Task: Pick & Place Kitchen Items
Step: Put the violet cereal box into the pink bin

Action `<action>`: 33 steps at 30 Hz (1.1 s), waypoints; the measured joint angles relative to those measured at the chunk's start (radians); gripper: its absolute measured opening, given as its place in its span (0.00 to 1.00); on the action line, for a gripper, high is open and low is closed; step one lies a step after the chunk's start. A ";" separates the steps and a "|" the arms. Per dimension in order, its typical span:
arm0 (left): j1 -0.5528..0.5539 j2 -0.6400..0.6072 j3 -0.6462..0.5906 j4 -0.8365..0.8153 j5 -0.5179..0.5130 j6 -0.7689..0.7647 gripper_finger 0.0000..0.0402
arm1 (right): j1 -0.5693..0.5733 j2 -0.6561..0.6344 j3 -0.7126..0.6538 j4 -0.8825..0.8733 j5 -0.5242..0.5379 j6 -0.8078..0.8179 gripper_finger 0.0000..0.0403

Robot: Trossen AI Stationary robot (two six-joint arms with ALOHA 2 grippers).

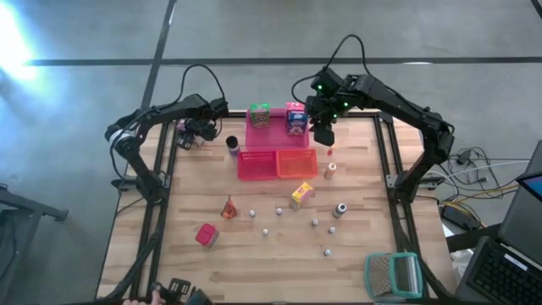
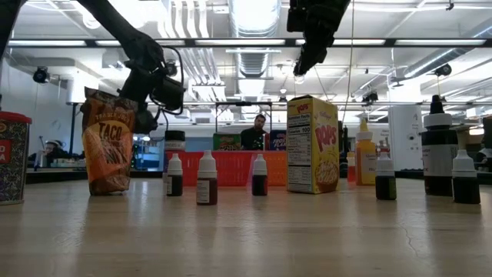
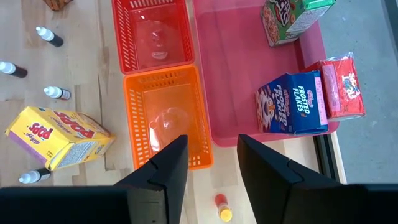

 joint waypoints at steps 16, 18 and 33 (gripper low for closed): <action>-0.001 -0.024 0.018 -0.017 0.025 0.006 0.36 | 0.000 0.000 0.000 -0.026 0.000 0.007 0.20; -0.001 -0.037 0.044 -0.019 0.032 0.005 0.36 | 0.000 0.000 0.000 -0.026 0.000 0.005 0.18; -0.002 -0.108 0.425 -0.087 0.286 -0.300 0.36 | -0.018 -0.009 0.000 -0.018 0.037 0.008 0.22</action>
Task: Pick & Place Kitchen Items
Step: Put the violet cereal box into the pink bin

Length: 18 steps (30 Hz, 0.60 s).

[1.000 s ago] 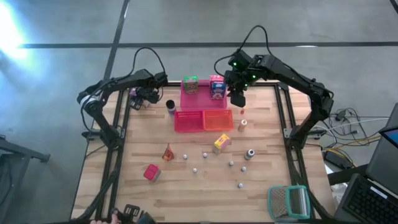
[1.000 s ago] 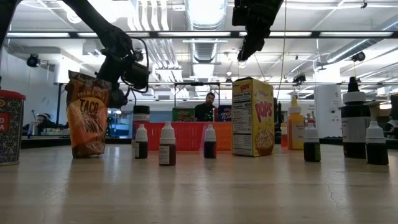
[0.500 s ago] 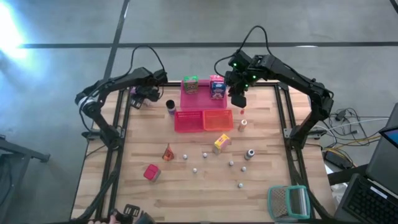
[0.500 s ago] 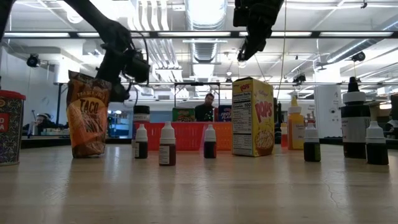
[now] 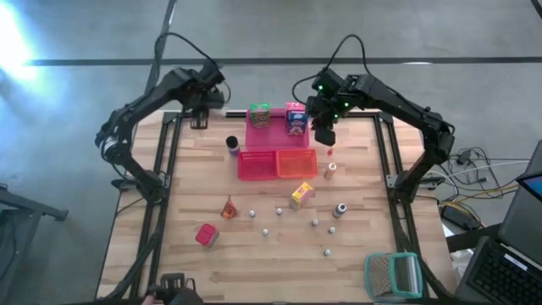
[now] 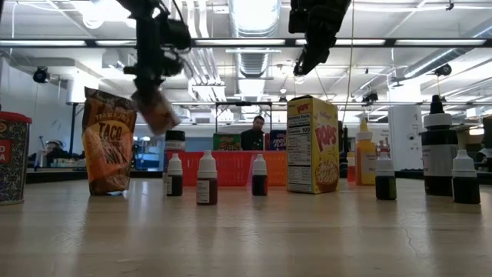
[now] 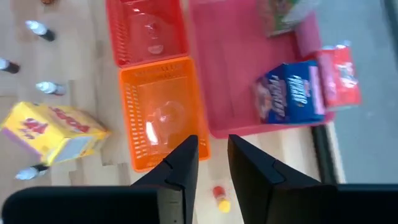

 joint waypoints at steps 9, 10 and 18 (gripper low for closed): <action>-0.058 0.006 0.113 0.027 0.186 -0.114 0.36 | -0.107 -0.046 0.000 0.092 0.026 0.073 0.25; -0.072 0.010 0.113 0.037 0.188 -0.113 0.36 | -0.118 -0.048 0.000 0.097 0.025 0.084 0.25; -0.172 0.054 0.113 0.156 0.188 -0.117 0.36 | -0.184 -0.045 0.000 0.101 0.026 0.116 0.29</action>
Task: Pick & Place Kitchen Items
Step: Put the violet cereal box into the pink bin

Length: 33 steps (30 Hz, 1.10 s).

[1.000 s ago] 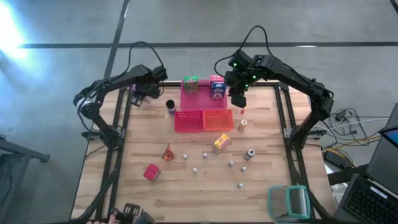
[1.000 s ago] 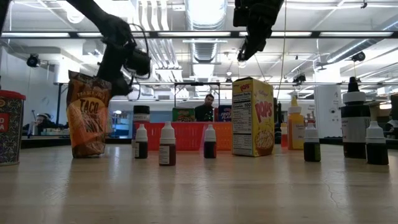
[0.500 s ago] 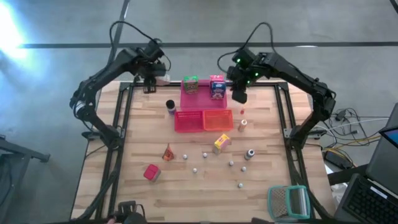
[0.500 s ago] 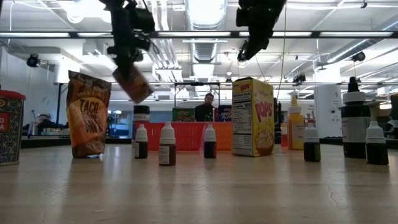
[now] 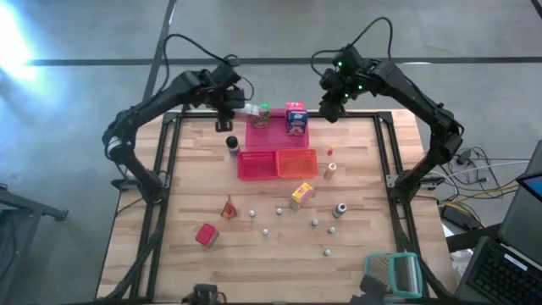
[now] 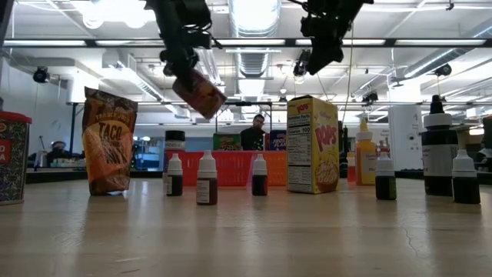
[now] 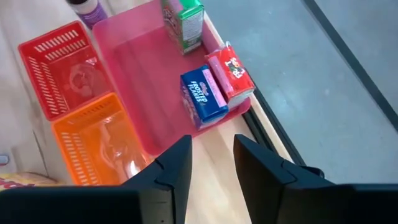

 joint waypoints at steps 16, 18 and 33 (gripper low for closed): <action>-0.080 0.350 0.280 -0.209 -0.105 -0.079 0.35 | -0.057 0.000 0.000 0.044 -0.002 -0.016 0.38; -0.087 0.396 0.317 -0.245 -0.114 -0.092 0.35 | -0.057 0.000 0.000 0.048 -0.001 -0.025 0.39; -0.100 0.588 0.396 -0.266 -0.202 -0.138 0.35 | -0.057 0.001 0.000 0.053 -0.002 -0.057 0.42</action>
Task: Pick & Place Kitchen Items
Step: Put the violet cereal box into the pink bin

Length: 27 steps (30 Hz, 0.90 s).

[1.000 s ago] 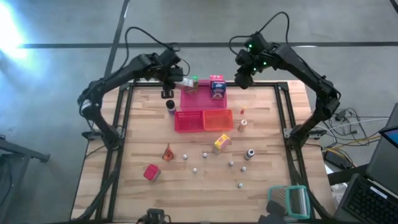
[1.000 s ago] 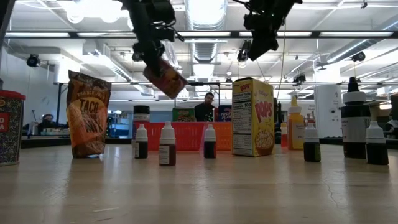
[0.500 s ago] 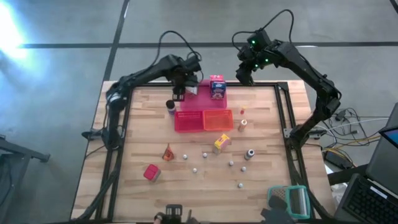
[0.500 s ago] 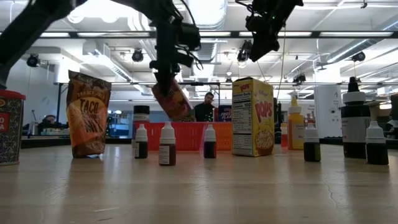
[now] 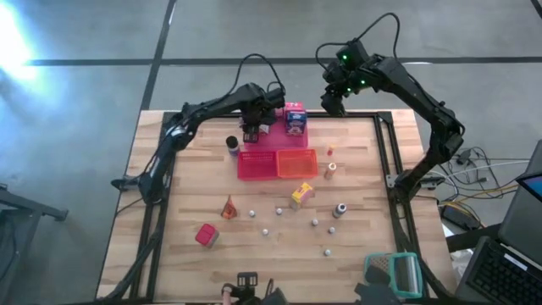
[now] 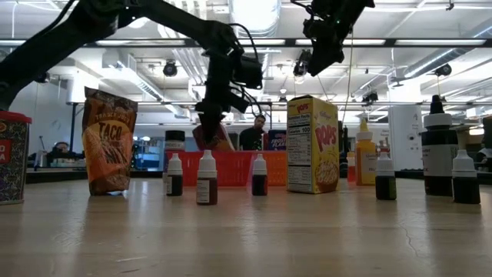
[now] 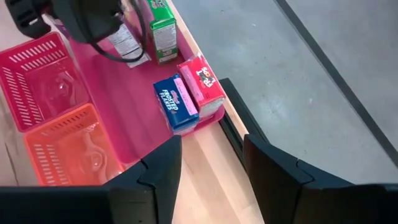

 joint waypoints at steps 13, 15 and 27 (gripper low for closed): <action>-0.002 0.028 0.000 0.034 -0.028 -0.011 0.35 | 0.001 0.000 -0.010 -0.002 -0.003 0.000 0.33; -0.002 0.028 0.000 0.043 -0.027 -0.011 0.35 | 0.001 0.000 -0.010 -0.002 -0.004 0.000 0.32; -0.012 0.024 -0.001 0.044 -0.027 0.035 0.49 | 0.001 0.001 -0.011 -0.004 -0.008 0.000 0.36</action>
